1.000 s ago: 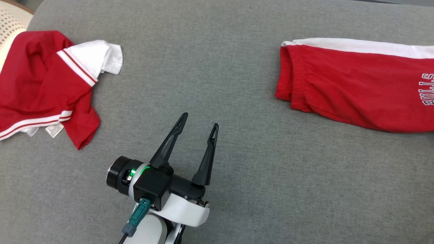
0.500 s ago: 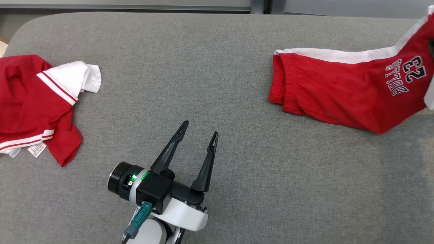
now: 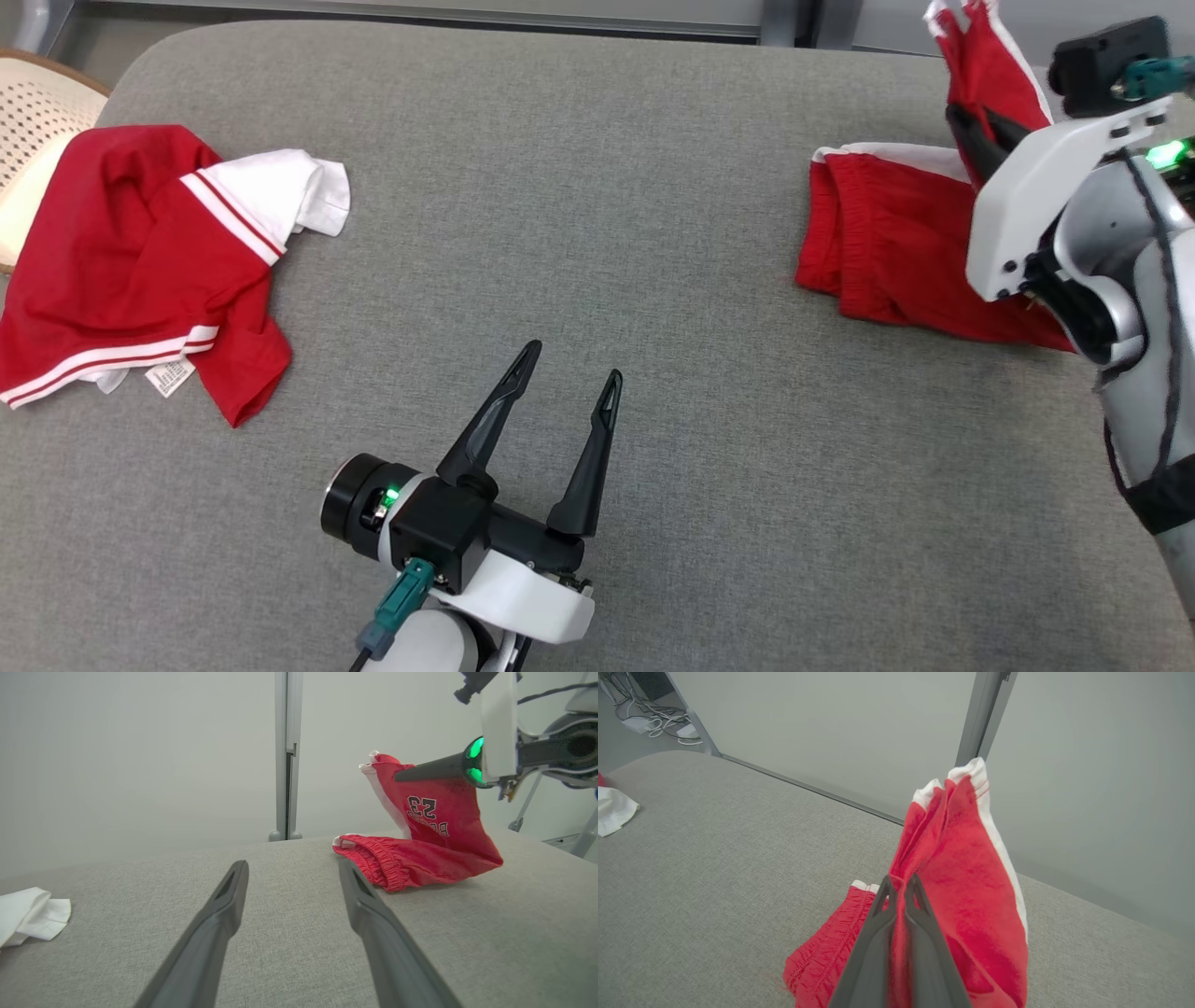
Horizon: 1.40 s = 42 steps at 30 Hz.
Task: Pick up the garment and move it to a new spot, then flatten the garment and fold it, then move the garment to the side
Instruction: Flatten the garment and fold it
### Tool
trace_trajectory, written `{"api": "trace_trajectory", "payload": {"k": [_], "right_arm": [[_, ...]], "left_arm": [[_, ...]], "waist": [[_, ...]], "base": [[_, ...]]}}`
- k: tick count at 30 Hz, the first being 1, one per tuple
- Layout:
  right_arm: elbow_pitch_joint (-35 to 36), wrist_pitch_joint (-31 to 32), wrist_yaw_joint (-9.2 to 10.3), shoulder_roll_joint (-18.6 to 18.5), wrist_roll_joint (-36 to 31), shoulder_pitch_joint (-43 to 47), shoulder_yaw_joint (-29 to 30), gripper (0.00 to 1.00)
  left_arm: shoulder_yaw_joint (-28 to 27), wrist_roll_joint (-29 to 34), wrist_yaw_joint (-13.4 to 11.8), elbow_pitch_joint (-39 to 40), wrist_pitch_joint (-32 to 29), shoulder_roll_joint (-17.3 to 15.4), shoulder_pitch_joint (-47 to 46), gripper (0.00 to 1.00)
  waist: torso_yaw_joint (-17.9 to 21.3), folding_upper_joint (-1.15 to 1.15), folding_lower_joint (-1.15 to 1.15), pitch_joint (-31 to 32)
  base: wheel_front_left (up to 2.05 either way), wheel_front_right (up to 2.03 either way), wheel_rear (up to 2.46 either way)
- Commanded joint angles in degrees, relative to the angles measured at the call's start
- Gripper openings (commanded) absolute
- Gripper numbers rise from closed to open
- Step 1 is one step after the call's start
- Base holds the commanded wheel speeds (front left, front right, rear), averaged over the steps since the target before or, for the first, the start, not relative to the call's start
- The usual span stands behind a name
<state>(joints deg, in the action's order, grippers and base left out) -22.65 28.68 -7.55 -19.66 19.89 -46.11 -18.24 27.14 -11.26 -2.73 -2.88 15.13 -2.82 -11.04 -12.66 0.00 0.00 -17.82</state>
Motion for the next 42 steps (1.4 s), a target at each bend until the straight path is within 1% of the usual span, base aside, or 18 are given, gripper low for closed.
{"api": "trace_trajectory", "payload": {"k": [1,5,8,9,10,13,16,19,22,24,27,29,30,35,37,40,42], "right_arm": [[-0.46,0.14,0.12,0.4,-0.84,-0.53,-0.9,0.0],[-2.81,0.57,0.12,2.59,-1.21,-0.58,-4.03,0.0],[-4.76,0.06,0.12,5.11,0.46,-0.04,-5.37,0.0],[-5.34,-0.27,0.11,6.17,1.7,0.3,-5.45,0.42],[-5.7,-0.82,0.11,6.98,2.91,0.44,-5.31,1.0],[-5.52,-3.11,0.11,7.77,4.87,0.18,-4.42,1.0],[-3.63,-8.51,0.11,7.37,7.22,-0.28,-2.57,1.0],[-1.52,-13.92,0.11,3.96,5.73,0.22,0.01,1.0],[0.16,-17.67,0.11,-0.65,1.65,2.37,3.06,1.0],[1.35,-19.74,0.08,-3.07,-0.66,4.56,5.3,1.0],[3.67,-23.69,0.07,-5.29,-1.83,9.26,8.15,1.0],[5.24,-27.13,0.07,-5.56,-2.51,12.98,9.72,1.0],[6.38,-31.11,0.07,-5.01,-3.21,16.69,10.23,1.0],[6.04,-41.0,0.07,-0.85,-5.27,25.31,11.18,1.0],[5.83,-42.93,0.07,1.22,-5.85,28.67,10.15,1.0],[6.69,-43.94,0.08,4.21,-7.63,33.03,9.64,1.0],[9.9,-43.97,0.08,6.62,-9.4,35.54,11.12,1.0]], "left_arm": [[0.11,-0.52,-0.45,0.06,0.01,-0.16,-0.83,1.0],[0.48,-1.59,-0.77,-0.62,0.0,-0.15,-1.25,1.0],[0.64,-2.02,-0.87,-1.16,0.01,-0.15,-1.47,1.0],[0.7,-2.2,-0.91,-1.32,0.01,-0.14,-1.47,1.0],[0.78,-2.35,-0.97,-1.51,0.01,-0.15,-1.48,1.0],[0.88,-2.73,-0.93,-1.73,0.01,-0.15,-1.65,1.0],[0.91,-3.05,-1.15,-1.66,0.01,-0.15,-1.66,1.0],[0.78,-3.2,-1.46,-1.49,0.01,-0.16,-1.05,1.0],[0.51,-3.07,-1.46,-1.22,0.01,-0.16,-0.49,1.0],[0.26,-2.86,-1.4,-1.0,0.0,-0.16,-0.16,1.0],[-0.48,-2.4,-1.28,-0.44,0.01,-0.16,0.09,1.0],[-1.48,-2.25,-1.32,0.02,0.0,-0.15,0.72,1.0],[-2.7,-1.96,-1.3,0.18,0.0,-0.17,1.86,1.0],[-6.89,-1.66,-1.19,0.13,0.0,-0.18,4.8,1.0],[-8.74,-1.5,-1.4,0.44,0.0,-0.18,6.48,1.0],[-11.4,-1.58,-1.61,0.97,0.0,-0.17,9.35,1.0],[-12.87,-1.71,-1.48,1.5,0.01,-0.17,11.19,1.0]], "waist": [[-0.75,0.0,0.0,-0.43],[-1.48,0.0,0.0,-0.9],[-1.65,0.0,0.0,-1.08],[-1.66,0.0,0.0,-1.07],[-1.65,0.0,0.0,-1.04],[-1.54,0.0,0.0,-0.91],[-1.17,0.0,0.0,-0.5],[-0.47,0.0,0.0,0.15],[0.4,0.0,0.0,0.66],[1.06,0.0,0.0,0.98],[2.41,0.0,0.0,1.67],[3.62,0.0,0.0,2.35],[5.01,0.0,0.0,3.23],[8.0,0.0,0.0,7.09],[8.96,0.0,0.0,9.09],[10.2,0.0,0.0,12.04],[10.76,0.0,0.0,13.68]], "base": [[0.0,0.0,0.0],[0.0,0.0,0.0],[0.0,0.0,0.0],[0.0,0.0,0.0],[0.0,0.0,0.0],[0.0,0.0,0.0],[0.0,0.0,0.0],[0.0,0.0,0.0],[0.0,0.0,0.0],[0.0,0.0,0.0],[0.0,0.0,0.0],[0.0,0.0,0.0],[0.0,0.0,0.0],[0.0,0.0,0.0],[0.0,0.0,0.0],[0.0,0.0,0.0],[0.0,0.0,0.0]]}}
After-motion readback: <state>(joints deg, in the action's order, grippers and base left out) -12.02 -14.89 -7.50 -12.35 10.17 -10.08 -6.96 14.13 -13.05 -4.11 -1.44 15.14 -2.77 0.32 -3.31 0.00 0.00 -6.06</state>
